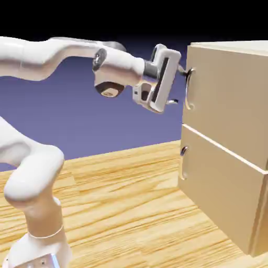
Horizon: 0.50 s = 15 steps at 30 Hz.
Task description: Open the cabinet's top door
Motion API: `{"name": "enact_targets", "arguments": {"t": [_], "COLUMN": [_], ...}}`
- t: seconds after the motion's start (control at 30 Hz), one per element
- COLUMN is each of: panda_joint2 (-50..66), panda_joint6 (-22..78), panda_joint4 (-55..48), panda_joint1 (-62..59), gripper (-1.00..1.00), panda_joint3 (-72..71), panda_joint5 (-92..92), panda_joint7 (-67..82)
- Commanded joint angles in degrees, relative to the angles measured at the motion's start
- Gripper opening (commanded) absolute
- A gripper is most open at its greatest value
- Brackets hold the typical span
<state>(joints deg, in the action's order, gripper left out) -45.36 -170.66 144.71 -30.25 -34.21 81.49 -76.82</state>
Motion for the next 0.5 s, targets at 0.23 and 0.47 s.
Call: {"name": "enact_targets", "arguments": {"t": [0.23, 0.47], "panda_joint2": [-3.1, -5.8], "panda_joint6": [0.8, 1.5], "panda_joint4": [-4.0, -7.5], "panda_joint1": [-7.6, -14.2], "gripper": [0.00, 0.00], "panda_joint3": [-8.4, -15.7], "panda_joint5": [19.9, 37.4], "panda_joint7": [-8.4, -15.8]}}
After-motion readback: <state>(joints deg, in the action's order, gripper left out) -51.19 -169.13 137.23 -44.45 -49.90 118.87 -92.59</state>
